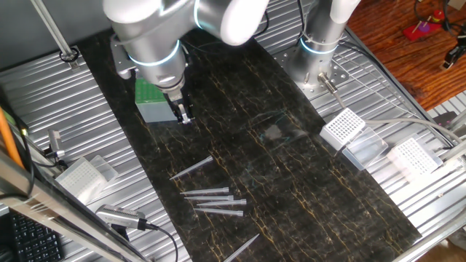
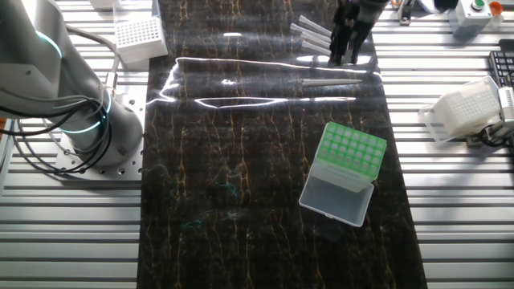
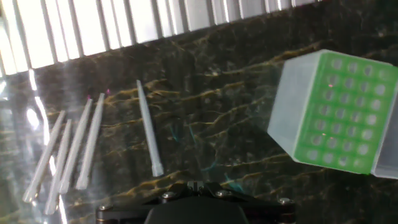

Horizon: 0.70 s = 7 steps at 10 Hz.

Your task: Insert a large pipette tip into the holder for large pipette tips

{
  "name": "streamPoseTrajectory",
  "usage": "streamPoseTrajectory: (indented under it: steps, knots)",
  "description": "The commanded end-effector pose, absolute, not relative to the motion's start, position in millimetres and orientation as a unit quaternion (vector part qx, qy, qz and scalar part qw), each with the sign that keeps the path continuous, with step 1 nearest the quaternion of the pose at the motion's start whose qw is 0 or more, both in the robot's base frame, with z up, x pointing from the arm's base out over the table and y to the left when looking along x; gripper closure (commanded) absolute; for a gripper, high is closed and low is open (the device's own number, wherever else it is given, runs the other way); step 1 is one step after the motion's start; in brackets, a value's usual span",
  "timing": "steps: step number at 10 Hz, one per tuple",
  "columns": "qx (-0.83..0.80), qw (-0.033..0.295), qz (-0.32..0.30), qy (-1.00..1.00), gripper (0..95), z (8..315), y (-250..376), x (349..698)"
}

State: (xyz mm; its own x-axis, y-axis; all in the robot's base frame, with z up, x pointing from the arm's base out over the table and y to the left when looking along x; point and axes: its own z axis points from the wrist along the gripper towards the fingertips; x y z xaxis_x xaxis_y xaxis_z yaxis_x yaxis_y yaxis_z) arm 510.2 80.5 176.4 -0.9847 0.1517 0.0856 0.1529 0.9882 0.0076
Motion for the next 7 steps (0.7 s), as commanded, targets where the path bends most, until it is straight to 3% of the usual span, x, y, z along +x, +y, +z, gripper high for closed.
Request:
streamPoseTrajectory:
  steps: [1, 3, 7]
  knots:
    - [-0.050, 0.040, -0.001, -0.998, 95.0, 176, 78, 508]
    - [-0.037, 0.043, -0.003, -0.998, 95.0, 173, 77, 507]
    - [-0.066, 0.038, -0.004, -0.997, 95.0, 135, 76, 516]
